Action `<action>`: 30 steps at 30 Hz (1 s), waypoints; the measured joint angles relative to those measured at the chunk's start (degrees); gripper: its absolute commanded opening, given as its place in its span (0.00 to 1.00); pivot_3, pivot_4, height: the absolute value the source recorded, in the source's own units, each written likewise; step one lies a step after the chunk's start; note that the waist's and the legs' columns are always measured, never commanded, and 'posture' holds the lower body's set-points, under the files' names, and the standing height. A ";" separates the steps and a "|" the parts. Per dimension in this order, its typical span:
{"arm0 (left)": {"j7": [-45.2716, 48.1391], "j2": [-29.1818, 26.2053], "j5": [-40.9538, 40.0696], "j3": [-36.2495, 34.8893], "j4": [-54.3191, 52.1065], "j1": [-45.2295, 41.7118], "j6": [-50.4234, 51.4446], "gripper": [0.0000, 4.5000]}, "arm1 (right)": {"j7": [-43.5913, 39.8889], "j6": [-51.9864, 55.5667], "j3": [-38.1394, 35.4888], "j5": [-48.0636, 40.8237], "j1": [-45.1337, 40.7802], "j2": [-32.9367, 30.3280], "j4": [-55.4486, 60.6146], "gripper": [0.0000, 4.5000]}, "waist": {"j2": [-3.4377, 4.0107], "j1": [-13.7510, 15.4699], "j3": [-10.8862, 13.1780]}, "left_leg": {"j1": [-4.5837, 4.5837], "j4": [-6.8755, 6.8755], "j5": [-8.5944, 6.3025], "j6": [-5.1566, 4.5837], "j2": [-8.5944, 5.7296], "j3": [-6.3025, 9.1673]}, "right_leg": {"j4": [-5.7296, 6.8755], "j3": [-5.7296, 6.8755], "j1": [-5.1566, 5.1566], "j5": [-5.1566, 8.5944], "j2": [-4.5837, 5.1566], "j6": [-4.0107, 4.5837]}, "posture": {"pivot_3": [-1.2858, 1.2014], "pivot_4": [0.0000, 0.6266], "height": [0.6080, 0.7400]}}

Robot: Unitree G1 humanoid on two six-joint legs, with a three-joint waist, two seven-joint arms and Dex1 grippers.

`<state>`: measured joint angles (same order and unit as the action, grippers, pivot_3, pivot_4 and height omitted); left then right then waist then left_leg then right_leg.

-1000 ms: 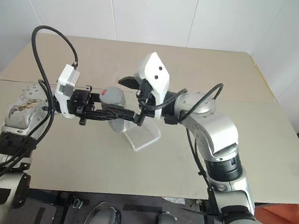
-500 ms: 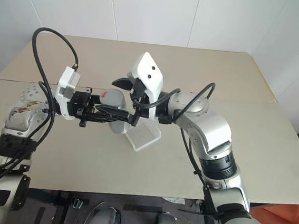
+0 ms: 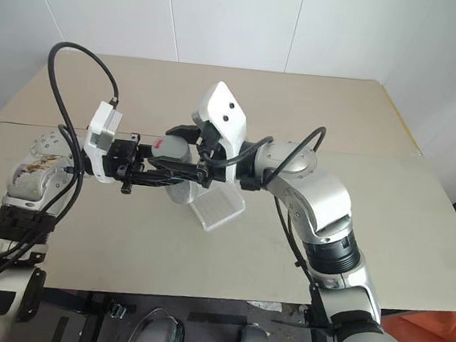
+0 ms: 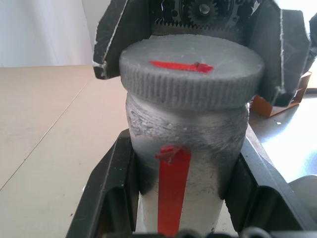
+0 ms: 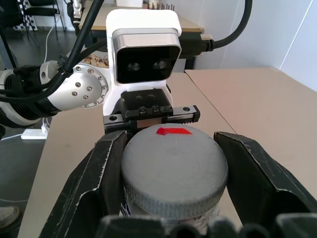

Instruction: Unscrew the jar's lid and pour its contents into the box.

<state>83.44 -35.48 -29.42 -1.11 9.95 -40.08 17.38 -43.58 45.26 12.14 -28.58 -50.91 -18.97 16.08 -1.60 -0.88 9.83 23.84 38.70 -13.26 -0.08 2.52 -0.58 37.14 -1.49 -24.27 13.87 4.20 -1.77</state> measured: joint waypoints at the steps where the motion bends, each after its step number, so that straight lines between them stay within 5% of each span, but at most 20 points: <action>1: 0.01 0.00 -0.12 0.00 -0.03 0.02 -0.01 0.43 | 0.18 0.89 -0.46 -0.85 -0.18 0.10 -0.05 0.61 | 0.00 0.00 0.00 | 0.00 0.00 0.00 0.00 0.00 0.00 | 0.00 0.00 0.00 0.00 0.00 0.00 | 0.52 0.24 1.00; 8: 0.83 -0.05 0.36 1.05 0.11 2.22 -0.90 0.43 | 2.82 5.08 -11.00 -7.52 -3.87 -1.67 -0.71 0.61 | 0.00 0.09 0.00 | 0.00 -0.01 0.00 0.00 0.01 0.00 | -0.01 0.01 0.01 0.00 0.01 0.00 | 0.52 0.24 1.00; 14: 0.62 -0.05 0.38 1.09 0.34 2.10 -1.16 0.43 | 5.34 5.85 -11.72 -7.08 -1.09 -5.47 0.86 0.61 | 0.00 0.11 0.00 | 0.00 -0.01 0.00 0.00 -0.01 0.00 | -0.02 0.01 0.02 0.00 0.02 0.00 | 0.52 0.24 1.00; 23: -4.86 -1.31 0.48 -2.35 0.97 2.15 -2.55 0.43 | 13.08 -0.82 -11.60 7.15 23.93 -13.22 0.21 0.61 | -0.02 0.00 -0.01 | 0.05 -0.01 0.00 -0.01 -0.06 0.00 | -0.05 0.01 0.00 0.00 0.07 -0.01 | 0.52 0.24 1.00; 28: -9.51 -0.84 2.36 -2.52 0.97 2.15 -4.78 0.43 | 16.69 -2.44 -10.37 12.59 29.15 -12.00 -5.39 0.97 | -0.02 -0.26 -0.01 | -0.02 -0.02 0.00 -0.01 -0.05 -0.01 | -0.02 -0.04 0.02 0.00 0.03 0.00 | 0.52 0.24 1.00; 30: -10.84 -0.69 3.64 -2.41 0.96 2.15 -6.31 0.43 | 16.66 -2.68 -9.95 13.61 29.32 -11.91 -6.50 0.99 | -0.02 -0.19 -0.01 | -0.01 -0.02 0.00 -0.01 -0.05 -0.02 | -0.04 -0.04 0.02 0.00 0.04 -0.01 | 0.52 0.24 1.00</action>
<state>72.60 -36.17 -25.78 -3.52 10.91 -37.93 11.06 -26.92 42.59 2.19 -14.97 -21.58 -30.88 9.58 -1.62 -1.07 9.82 23.83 38.68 -13.27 -0.09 2.47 -0.60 37.10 -1.53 -24.24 13.88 4.23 -1.78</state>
